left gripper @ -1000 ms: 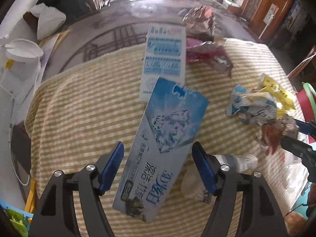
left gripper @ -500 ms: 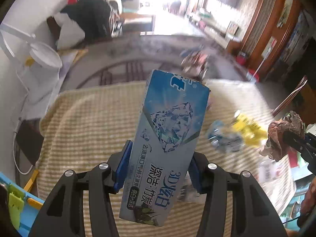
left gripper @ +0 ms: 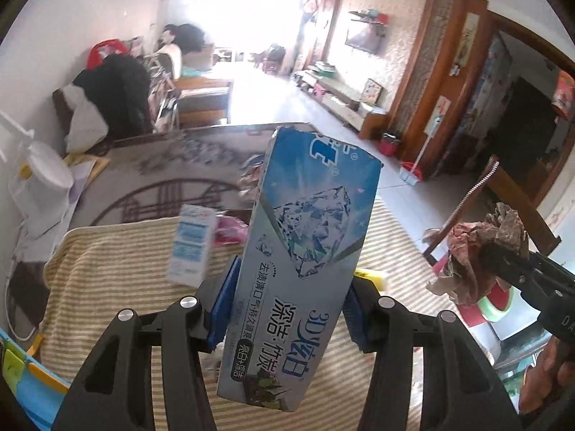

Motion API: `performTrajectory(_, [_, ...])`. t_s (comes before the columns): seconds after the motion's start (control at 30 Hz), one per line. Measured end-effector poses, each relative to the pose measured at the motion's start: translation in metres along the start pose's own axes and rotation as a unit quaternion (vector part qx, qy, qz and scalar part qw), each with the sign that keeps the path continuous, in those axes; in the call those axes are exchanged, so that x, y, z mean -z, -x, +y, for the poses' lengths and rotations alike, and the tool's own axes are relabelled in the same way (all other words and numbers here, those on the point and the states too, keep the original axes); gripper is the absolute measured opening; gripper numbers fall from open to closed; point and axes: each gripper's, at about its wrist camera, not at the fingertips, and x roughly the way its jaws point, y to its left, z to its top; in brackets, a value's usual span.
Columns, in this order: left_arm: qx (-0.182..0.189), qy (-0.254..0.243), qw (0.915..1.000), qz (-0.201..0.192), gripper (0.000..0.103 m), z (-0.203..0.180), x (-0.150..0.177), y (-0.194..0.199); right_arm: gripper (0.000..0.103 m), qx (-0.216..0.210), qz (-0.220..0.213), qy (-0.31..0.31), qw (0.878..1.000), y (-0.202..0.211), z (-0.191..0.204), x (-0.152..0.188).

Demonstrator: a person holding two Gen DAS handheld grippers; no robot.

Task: Collect trash
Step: 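Drop the toothpaste box and crumpled paper into the red bin with both tools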

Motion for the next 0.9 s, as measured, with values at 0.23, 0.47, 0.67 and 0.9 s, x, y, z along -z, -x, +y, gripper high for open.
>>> performTrajectory(0.23, [-0.002,0.005,1.0000,0.005,0.049,-0.044,0.004,-0.005,0.034,-0.012,-0.002,-0.005,1.000,0.017,-0.038,0.002])
performTrajectory(0.47, [-0.010,0.020,0.9998,0.003,0.049,-0.089,0.010,-0.009,0.034,-0.031,0.009,0.000,0.999,0.027,-0.077,0.003])
performTrajectory(0.67, [-0.016,0.023,0.9996,0.009,0.049,-0.120,0.015,-0.017,0.034,-0.045,0.010,0.003,0.999,0.034,-0.105,0.002])
performTrajectory(0.9, [-0.023,0.027,0.9993,0.009,0.050,-0.148,0.015,-0.018,0.034,-0.054,0.016,0.000,0.998,0.038,-0.138,-0.001])
